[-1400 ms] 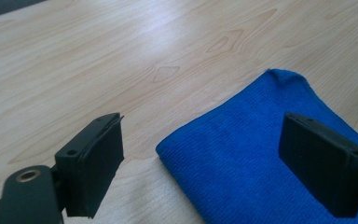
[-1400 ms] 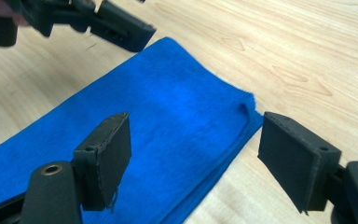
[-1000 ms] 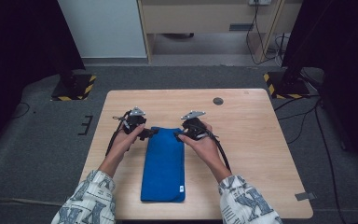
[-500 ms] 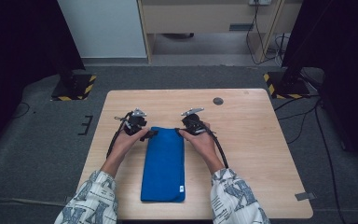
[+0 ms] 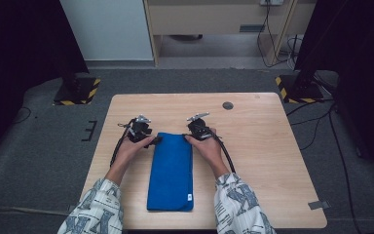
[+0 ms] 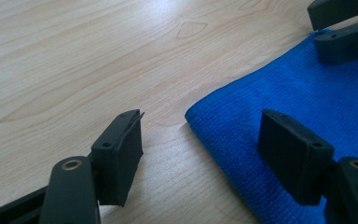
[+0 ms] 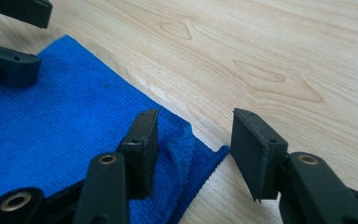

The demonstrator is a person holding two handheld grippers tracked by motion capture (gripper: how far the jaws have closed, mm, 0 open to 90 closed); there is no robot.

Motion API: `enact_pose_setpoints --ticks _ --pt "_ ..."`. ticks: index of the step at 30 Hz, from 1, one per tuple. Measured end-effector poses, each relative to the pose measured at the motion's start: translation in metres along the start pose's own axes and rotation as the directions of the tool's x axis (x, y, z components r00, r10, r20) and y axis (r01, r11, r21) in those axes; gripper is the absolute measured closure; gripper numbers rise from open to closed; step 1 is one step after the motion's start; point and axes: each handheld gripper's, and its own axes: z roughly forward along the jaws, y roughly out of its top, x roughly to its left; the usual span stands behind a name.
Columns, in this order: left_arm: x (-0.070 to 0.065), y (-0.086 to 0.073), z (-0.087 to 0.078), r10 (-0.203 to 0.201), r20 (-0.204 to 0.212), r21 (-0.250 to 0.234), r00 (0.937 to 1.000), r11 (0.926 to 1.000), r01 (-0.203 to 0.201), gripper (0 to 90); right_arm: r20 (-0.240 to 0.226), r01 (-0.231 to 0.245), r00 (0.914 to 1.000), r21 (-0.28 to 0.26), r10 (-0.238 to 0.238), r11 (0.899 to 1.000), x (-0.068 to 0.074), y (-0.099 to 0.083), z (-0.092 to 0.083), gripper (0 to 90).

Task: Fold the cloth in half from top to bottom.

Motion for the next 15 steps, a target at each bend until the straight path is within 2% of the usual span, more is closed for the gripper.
enact_pose_setpoints --ticks 4,10,13,15 --pt "-0.0003 -0.0019 0.0045 0.006 -0.002 0.021 1.0 0.9998 -0.006 31.6 0.015 -0.005 0.9999 0.011 0.005 1.0 -0.0025 -0.0009 0.0031 52.1" --pt "-0.0011 -0.0019 0.0067 0.01 -0.007 0.016 0.9999 0.9998 -0.009 33.3 0.025 -0.019 0.9995 0.016 0.018 1.0 -0.0054 -0.0005 0.0055 49.8" --pt "-0.001 -0.0022 0.0074 0.008 -0.008 0.009 0.9999 0.9999 -0.008 34.2 0.021 -0.019 0.9996 0.012 0.018 1.0 -0.0046 -0.0001 0.0063 51.9" --pt "-0.0018 -0.0021 0.0078 0.006 -0.005 0.006 1.0 1.0 -0.006 36.1 0.012 -0.003 0.9999 0.015 0.002 1.0 -0.0023 -0.0004 0.0062 55.3"
